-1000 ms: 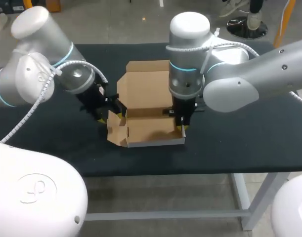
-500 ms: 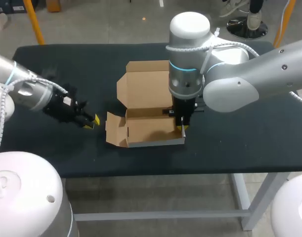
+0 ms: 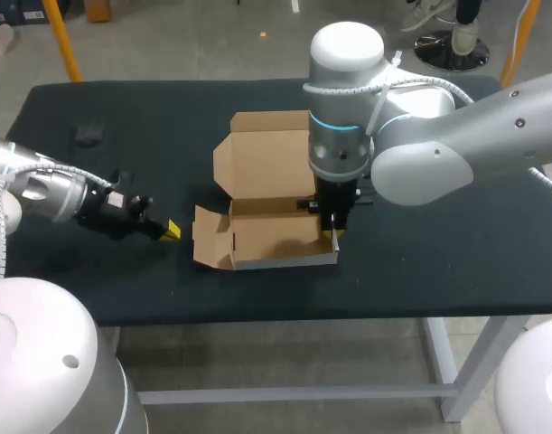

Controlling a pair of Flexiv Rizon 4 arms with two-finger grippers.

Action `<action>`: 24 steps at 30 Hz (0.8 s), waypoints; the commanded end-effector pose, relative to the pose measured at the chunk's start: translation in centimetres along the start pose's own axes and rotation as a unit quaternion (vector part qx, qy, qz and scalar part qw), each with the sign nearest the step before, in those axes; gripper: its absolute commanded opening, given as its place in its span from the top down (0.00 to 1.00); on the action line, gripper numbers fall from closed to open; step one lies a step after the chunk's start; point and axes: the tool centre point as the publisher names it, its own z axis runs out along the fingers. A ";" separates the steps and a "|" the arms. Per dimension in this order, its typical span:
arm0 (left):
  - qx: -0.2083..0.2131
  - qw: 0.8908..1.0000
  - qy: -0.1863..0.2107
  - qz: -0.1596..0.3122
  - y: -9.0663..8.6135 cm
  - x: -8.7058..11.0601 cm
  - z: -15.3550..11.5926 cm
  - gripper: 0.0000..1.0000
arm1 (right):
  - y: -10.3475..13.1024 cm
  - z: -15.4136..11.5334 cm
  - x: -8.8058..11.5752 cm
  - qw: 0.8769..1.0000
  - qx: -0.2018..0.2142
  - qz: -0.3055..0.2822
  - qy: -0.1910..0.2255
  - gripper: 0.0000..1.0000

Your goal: Assemble the packaging by folding the flat box into shape, placing the metal phone stand inside, and closing the box properly

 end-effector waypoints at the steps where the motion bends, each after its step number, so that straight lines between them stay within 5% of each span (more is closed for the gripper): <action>1: -0.003 1.000 0.012 0.001 0.0 -0.6 0.4 1.00 | 0.1 0.0 0.1 1.000 0.002 0.000 -0.002 1.00; 24: -0.010 0.999 0.039 0.018 0.4 0.4 3.3 1.00 | 0.1 0.0 0.1 1.000 0.002 0.000 -0.002 1.00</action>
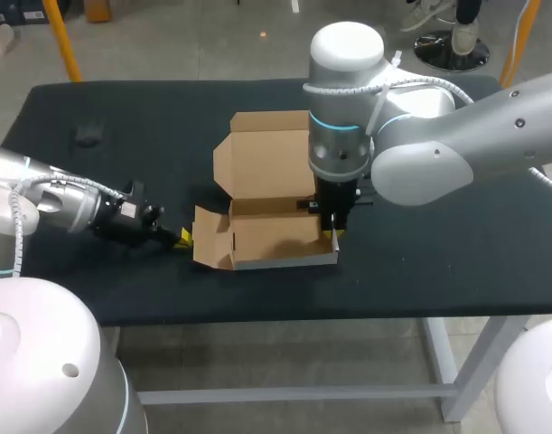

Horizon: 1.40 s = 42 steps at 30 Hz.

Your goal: Assemble the packaging by folding the flat box into shape, placing the metal phone stand inside, and closing the box properly

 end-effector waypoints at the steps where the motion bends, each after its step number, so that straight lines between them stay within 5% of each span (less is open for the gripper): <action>1: 0.001 1.000 0.005 0.004 -0.1 0.5 0.2 1.00 | 0.1 0.0 0.1 1.000 0.002 0.000 -0.002 1.00; 42: -0.020 0.999 0.047 -0.010 -0.2 5.3 2.2 1.00 | 0.1 0.0 0.1 1.000 0.002 0.000 -0.002 1.00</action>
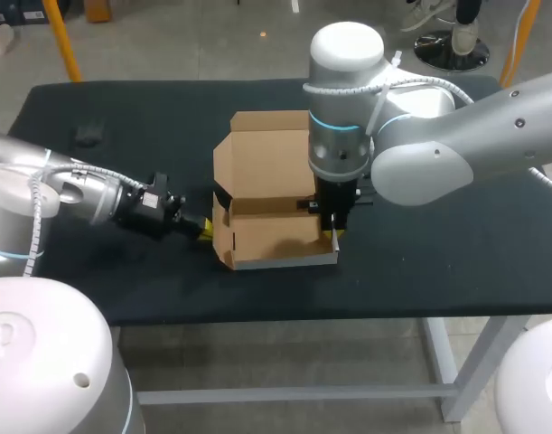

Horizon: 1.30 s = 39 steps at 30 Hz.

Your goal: Assemble the packaging by folding the flat box into shape, placing the metal phone stand inside, and closing the box properly

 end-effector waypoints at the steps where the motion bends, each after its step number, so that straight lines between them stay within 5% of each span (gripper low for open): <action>1: -0.004 1.000 0.007 -0.004 -0.1 0.2 -0.1 1.00 | 0.1 0.0 0.2 1.000 0.002 0.000 -0.002 1.00; 8: -0.006 1.000 0.020 -0.013 -0.1 0.2 0.3 0.98 | 0.1 0.0 0.2 1.000 0.002 0.000 -0.002 1.00; 11: -0.002 0.999 0.030 -0.022 -0.2 -0.1 0.4 0.84 | 0.1 0.0 0.2 1.000 0.002 0.000 -0.002 1.00; 18: 0.004 0.998 0.057 -0.039 -0.3 -0.6 0.3 0.73 | 0.1 0.0 0.2 1.000 0.002 0.000 -0.002 1.00; 30: -0.003 0.996 0.077 -0.040 -0.5 0.4 1.0 0.75 | 0.1 0.0 0.2 1.000 0.002 0.000 -0.002 1.00; 39: -0.002 0.997 0.074 -0.033 -0.6 1.3 1.1 0.64 | 0.1 0.0 0.2 1.000 0.002 0.000 -0.002 1.00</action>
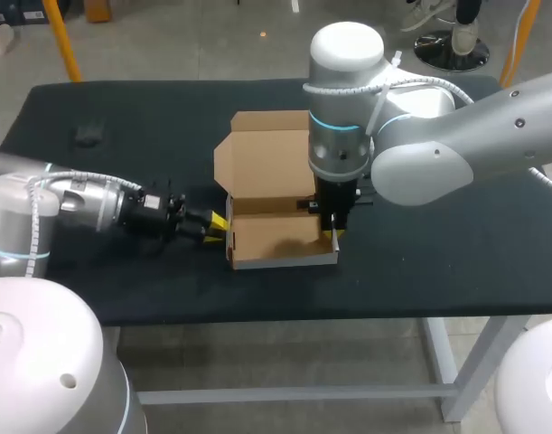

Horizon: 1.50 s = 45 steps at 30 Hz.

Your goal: Assemble the packaging by folding the flat box into shape, placing the metal phone stand inside, and closing the box properly

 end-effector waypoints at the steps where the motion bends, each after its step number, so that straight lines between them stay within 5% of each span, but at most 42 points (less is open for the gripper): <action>1: 0.000 1.000 -0.003 0.000 -0.1 0.4 0.1 0.64 | 0.1 0.0 0.2 1.000 0.002 0.000 -0.002 1.00; 12: -0.005 1.000 -0.029 -0.003 0.0 1.0 1.2 0.60 | 0.1 0.0 0.2 1.000 0.002 0.000 -0.002 1.00; 26: 0.012 0.993 -0.115 -0.021 -0.4 1.1 2.1 0.57 | 0.1 0.0 0.2 1.000 0.002 0.000 -0.002 1.00; 45: 0.037 0.963 -0.266 -0.041 -0.6 0.3 3.1 0.55 | 0.1 0.0 0.2 1.000 0.002 0.000 -0.002 1.00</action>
